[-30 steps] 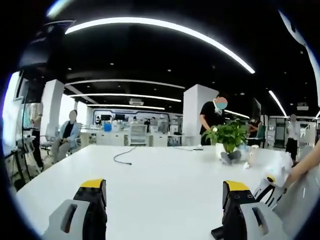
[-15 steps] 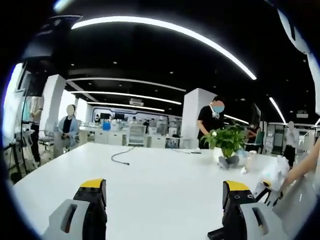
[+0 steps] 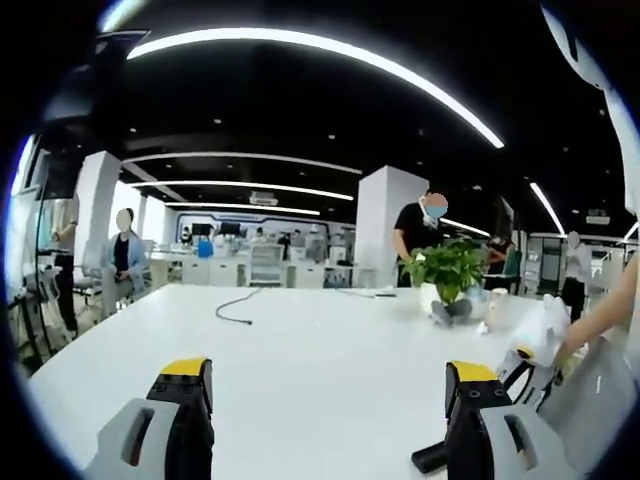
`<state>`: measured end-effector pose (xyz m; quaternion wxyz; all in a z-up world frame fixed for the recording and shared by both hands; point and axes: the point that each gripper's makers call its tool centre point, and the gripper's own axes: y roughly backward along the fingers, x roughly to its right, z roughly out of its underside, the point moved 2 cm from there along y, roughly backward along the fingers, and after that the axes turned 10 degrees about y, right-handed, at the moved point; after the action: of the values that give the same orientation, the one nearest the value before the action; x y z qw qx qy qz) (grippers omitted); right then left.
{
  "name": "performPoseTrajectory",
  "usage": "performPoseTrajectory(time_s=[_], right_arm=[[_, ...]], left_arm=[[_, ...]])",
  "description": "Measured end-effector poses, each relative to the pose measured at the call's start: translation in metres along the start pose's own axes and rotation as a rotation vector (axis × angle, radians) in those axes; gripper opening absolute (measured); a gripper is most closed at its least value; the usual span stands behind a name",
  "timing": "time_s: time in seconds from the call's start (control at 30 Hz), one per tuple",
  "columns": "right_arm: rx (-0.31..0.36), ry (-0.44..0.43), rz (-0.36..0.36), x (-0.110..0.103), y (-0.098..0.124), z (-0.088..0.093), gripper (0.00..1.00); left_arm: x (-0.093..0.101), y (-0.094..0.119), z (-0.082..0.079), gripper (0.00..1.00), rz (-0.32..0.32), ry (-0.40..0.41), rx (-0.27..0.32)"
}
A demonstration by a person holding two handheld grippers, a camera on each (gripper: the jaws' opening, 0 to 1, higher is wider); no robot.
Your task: Press the specified remote control buttons in sequence, fully releasing each button before pressing the next.
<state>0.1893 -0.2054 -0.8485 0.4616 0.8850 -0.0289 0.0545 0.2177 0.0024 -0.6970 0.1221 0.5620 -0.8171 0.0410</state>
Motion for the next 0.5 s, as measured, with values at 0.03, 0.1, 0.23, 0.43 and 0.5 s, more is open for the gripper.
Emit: performPoseTrajectory(time_s=[0.03,0.1,0.23,0.43,0.5], right_arm=[[-0.001,-0.002,0.001,0.001,0.0,0.0,0.21],[-0.004,-0.006,0.003,0.004,0.001,0.002,0.21],[-0.007,-0.011,0.004,0.008,0.002,0.005,0.21],[-0.009,-0.016,0.005,0.014,0.002,0.007,0.21],[-0.009,-0.015,0.004,0.015,0.002,0.007,0.21]], left_arm=[[0.0,0.0,0.0,1.0,0.002,-0.002,-0.003],[0.001,0.0,0.001,1.0,0.006,-0.011,-0.006],[0.002,-0.001,0.001,0.99,0.01,-0.015,-0.01],[0.002,0.0,0.002,0.99,0.006,-0.012,-0.013],[0.001,0.0,0.002,0.99,0.006,-0.013,-0.014]])
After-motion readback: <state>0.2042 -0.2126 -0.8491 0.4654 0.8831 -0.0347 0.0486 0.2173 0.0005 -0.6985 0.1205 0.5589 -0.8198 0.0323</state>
